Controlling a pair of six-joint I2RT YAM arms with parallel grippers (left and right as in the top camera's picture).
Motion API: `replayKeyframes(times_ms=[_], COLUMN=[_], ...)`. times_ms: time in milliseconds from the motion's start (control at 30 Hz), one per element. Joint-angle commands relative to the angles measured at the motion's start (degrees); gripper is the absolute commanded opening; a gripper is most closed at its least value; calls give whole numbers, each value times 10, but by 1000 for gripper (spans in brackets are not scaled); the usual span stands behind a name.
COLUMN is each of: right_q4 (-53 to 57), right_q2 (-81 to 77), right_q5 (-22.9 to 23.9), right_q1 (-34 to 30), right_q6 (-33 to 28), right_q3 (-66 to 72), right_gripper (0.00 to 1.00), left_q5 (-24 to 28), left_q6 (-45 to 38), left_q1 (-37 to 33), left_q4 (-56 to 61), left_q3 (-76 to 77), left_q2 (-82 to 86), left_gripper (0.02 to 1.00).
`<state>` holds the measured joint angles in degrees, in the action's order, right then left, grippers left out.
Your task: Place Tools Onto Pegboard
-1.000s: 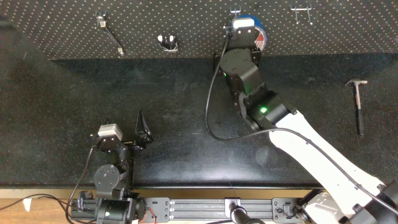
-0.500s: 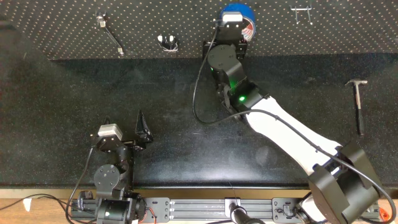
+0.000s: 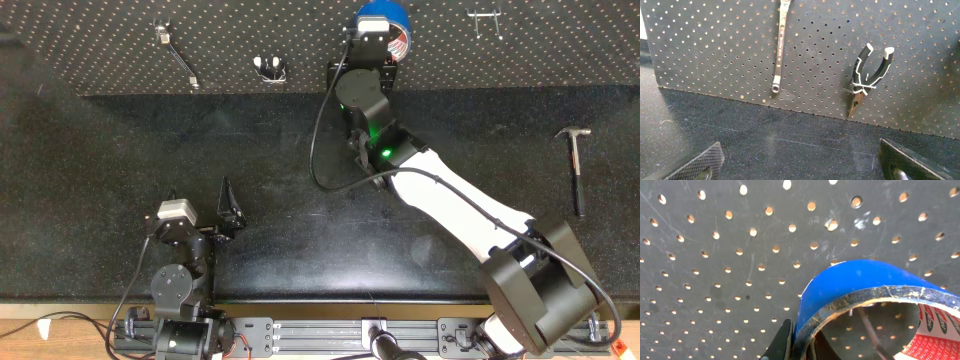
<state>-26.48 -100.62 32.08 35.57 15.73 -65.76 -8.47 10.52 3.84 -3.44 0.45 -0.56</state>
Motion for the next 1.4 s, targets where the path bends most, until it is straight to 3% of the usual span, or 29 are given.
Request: replayKeyframes(times_ms=[33, 300, 367, 400, 500, 833, 1100, 1233, 1400], right_q4=[-11, -13, -13, -13, -7, 163, 506, 680, 852], right_q2=[-14, -16, -16, -16, -16, 59, 192, 212, 212], right_q5=[3, 3, 3, 3, 2, -17, -103, -163, -187], right_q1=[0, -7, -7, -7, -6, -6, -7, -59, -211], right_q6=[-9, -9, -9, -9, -8, -8, -8, -8, -16], right_q3=[-9, -9, -9, -9, -9, -9, -9, -9, -9], right_gripper=[77, 80, 305, 358, 939, 954, 958, 958, 961], left_q5=[3, 3, 3, 3, 3, 3, 3, 3, 3], left_q6=[1, 1, 1, 1, 1, 1, 1, 1, 1], left_q1=[-1, -1, -1, -1, -1, -1, -1, -1, -1], left_q4=[-3, -3, -3, -3, -3, -3, -3, -3, -3], left_q3=[-1, -1, -1, -1, -1, -1, -1, -1, -1], left_q2=[4, 4, 4, 4, 4, 4, 4, 4, 4], left_gripper=[996, 996, 996, 996, 996, 996, 996, 996, 996])
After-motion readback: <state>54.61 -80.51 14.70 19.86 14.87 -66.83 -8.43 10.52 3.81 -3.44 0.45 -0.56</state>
